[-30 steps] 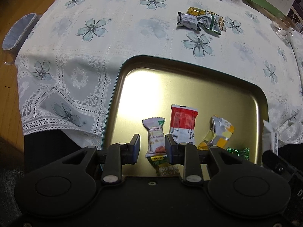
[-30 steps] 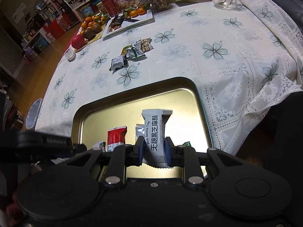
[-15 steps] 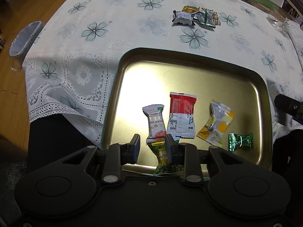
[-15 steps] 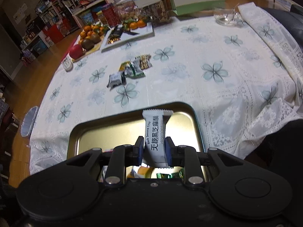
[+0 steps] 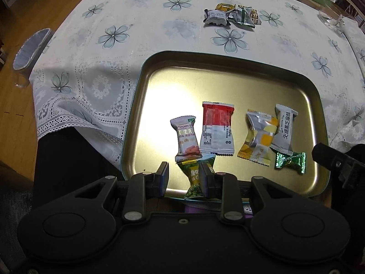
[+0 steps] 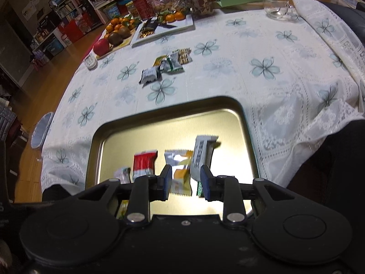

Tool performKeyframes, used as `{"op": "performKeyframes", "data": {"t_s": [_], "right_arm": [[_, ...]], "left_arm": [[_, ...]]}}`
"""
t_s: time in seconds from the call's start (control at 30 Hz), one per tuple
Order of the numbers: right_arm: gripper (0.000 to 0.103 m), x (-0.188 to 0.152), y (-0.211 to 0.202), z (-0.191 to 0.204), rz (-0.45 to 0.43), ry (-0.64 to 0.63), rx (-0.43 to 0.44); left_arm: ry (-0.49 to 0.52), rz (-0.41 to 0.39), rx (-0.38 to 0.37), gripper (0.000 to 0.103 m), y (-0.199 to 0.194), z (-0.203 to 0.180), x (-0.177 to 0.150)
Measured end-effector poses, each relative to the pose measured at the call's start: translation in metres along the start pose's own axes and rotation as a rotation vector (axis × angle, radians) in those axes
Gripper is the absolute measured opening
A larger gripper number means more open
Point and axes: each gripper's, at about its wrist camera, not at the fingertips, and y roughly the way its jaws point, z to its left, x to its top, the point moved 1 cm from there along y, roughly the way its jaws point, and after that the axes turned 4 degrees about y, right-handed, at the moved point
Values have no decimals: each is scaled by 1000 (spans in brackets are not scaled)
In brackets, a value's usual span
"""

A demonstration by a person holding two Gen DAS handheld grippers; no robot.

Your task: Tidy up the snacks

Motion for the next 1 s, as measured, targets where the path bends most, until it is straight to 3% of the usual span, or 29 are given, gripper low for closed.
{"op": "performKeyframes", "data": {"t_s": [0.43, 1.0], "right_arm": [[29, -43, -6, -4, 29, 12, -9], [29, -61, -3, -1, 59, -20, -31]], "left_arm": [[16, 4, 28, 39, 0, -6, -27], [22, 27, 34, 39, 2, -9, -37]]}}
